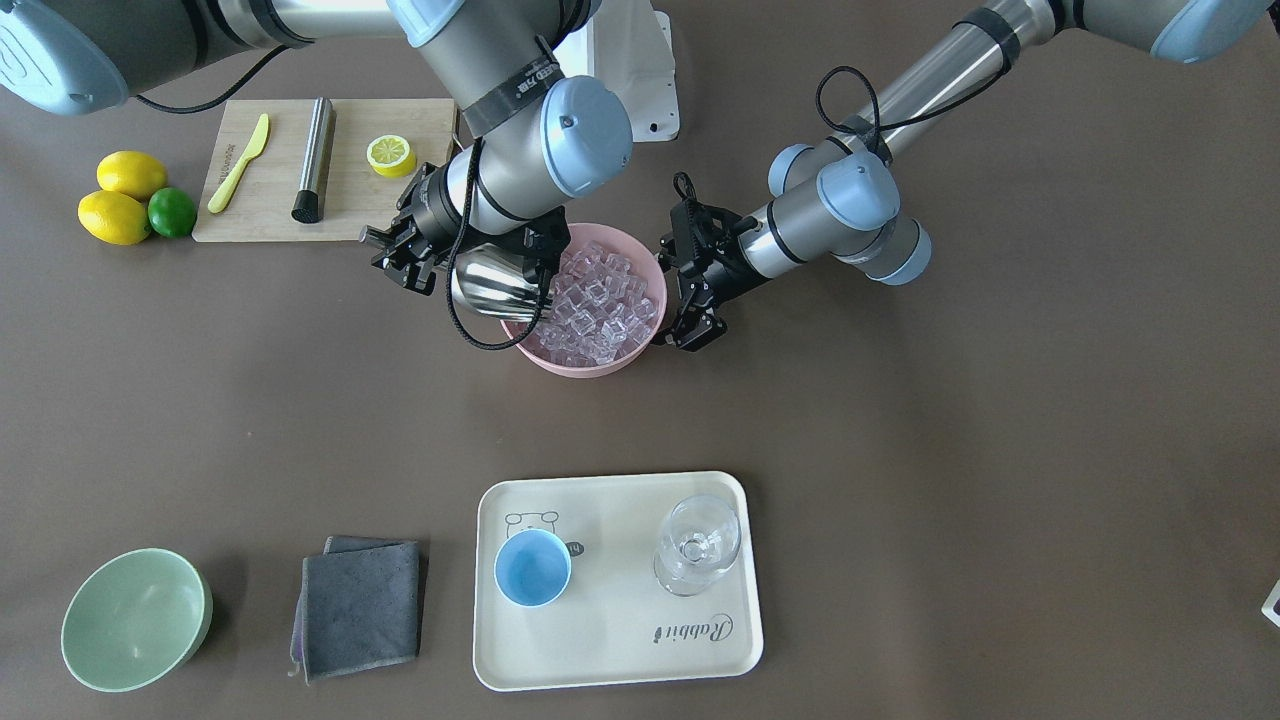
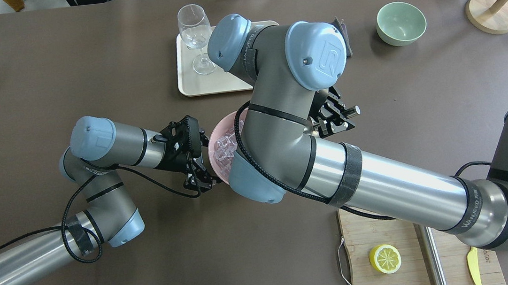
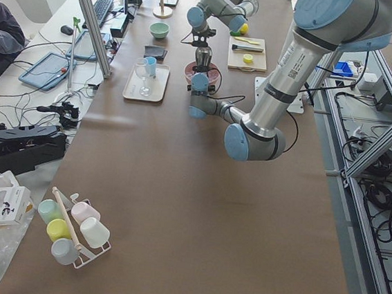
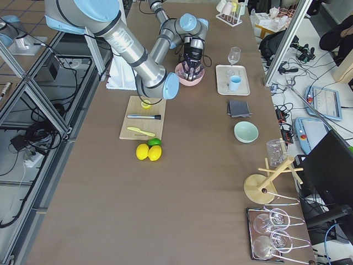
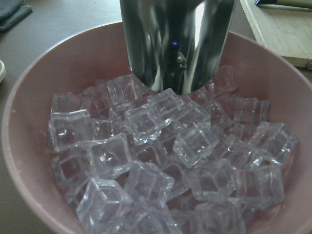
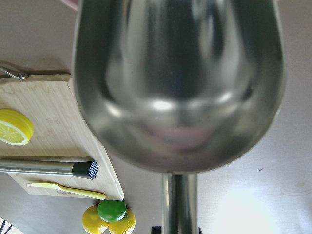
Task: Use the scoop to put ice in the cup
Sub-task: 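Lower the scoop with the right gripper into the ice cubes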
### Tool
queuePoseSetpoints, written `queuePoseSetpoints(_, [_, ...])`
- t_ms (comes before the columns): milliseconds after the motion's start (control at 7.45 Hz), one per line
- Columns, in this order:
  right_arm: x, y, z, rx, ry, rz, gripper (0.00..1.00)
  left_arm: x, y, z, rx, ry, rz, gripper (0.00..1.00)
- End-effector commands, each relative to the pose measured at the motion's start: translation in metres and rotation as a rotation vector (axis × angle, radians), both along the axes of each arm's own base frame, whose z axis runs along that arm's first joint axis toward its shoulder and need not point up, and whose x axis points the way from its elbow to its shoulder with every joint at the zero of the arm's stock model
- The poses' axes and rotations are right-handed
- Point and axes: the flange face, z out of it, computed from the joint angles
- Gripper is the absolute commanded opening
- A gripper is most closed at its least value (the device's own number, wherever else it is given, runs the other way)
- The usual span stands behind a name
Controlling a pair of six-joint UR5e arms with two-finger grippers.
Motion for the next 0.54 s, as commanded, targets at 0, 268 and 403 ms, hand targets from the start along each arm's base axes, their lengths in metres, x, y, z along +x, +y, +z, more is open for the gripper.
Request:
queuePoseSetpoints(0, [-0.014,-0.005,-0.005,-0.010,0.019,0.005,0.00,0.000,0.000,0.000,-0.001,-0.001,0.000,0.99])
queuePoseSetpoints(268, [-0.026,-0.007,-0.006,-0.020,0.035,-0.001,0.00,0.000,0.000,-0.001,0.002,0.002,0.002,0.99])
queuePoseSetpoints(403, [-0.033,-0.005,-0.009,-0.021,0.040,-0.009,0.00,0.000,0.000,-0.001,0.002,0.002,0.002,0.99])
